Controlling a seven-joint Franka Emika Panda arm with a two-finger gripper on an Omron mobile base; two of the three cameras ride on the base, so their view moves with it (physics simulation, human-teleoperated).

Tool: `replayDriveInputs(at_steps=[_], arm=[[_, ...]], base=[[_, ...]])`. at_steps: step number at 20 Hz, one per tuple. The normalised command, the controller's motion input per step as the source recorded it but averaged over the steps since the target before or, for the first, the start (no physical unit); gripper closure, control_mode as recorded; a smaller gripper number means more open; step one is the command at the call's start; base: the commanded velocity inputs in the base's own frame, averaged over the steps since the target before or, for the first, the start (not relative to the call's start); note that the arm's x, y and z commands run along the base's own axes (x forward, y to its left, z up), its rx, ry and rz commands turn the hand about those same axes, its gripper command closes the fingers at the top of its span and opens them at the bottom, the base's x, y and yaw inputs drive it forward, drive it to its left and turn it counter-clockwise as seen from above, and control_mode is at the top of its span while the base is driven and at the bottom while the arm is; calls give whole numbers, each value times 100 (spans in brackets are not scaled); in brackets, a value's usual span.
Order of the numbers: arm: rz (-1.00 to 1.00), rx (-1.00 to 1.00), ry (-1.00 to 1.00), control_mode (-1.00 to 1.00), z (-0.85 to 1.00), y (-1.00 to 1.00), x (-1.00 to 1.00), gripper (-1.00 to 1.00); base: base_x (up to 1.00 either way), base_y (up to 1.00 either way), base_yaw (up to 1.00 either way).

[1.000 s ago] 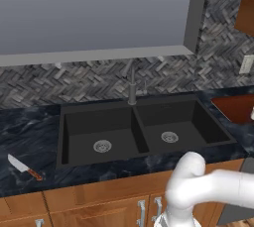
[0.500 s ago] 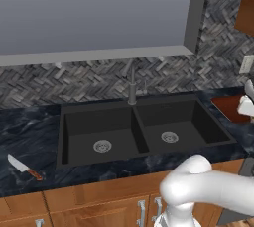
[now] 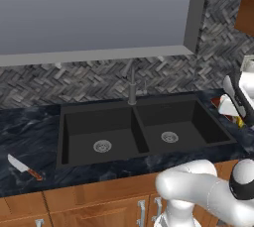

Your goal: Pick up all produce items and place them in the sink. Turn on the sink faucet to wash them. Then turn the sink off and put them in the tray.

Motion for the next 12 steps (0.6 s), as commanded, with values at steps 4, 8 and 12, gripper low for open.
replayDriveInputs(at_steps=[4, 8, 12], arm=[[15, 0, 2, -100, 30, 100, 0, 100], [15, 0, 1, -100, 23, 100, 0, 100], [15, 0, 5, -100, 9, 100, 0, 100]], base=[[0, 0, 0], [0, 0, 0], [0, 0, 0]])
